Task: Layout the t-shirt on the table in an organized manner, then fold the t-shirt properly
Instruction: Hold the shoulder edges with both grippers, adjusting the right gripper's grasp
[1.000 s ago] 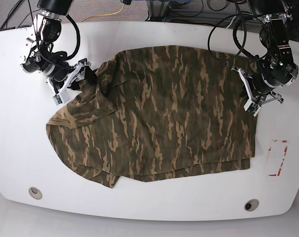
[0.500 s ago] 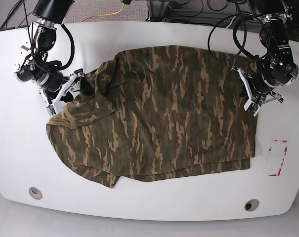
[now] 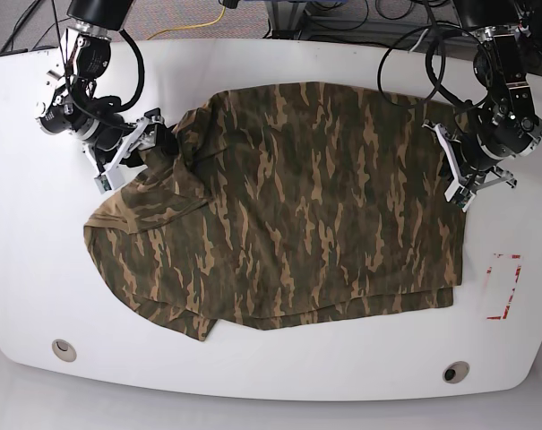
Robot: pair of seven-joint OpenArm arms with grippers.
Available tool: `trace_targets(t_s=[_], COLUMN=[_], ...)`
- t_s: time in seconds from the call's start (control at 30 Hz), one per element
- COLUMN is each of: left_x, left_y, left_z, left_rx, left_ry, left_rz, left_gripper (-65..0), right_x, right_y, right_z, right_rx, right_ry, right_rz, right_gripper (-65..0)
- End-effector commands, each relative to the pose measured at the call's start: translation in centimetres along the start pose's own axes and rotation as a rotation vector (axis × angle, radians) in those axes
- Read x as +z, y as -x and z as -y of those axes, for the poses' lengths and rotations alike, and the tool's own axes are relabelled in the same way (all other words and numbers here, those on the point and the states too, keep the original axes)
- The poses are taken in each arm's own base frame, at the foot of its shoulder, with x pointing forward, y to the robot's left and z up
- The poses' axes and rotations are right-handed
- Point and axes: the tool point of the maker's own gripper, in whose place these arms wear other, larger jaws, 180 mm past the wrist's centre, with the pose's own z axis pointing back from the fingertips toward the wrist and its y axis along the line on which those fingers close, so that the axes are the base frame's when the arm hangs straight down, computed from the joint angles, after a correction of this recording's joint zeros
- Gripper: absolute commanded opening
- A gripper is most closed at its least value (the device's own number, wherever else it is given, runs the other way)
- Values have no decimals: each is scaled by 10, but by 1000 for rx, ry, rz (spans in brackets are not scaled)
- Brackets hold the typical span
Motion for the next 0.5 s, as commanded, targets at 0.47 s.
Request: trace_targets(t_s=[0.47], left_x=[4], left_y=[-10], left_z=[-5], left_rx=[-13], left_ry=[-13], left_rz=[34], left_gripper=[-646], right_x=[5], right_y=[-3], right_z=[-2], right_rx=[8], right_ry=[-6], right_rz=[21], right_gripper=[-182])
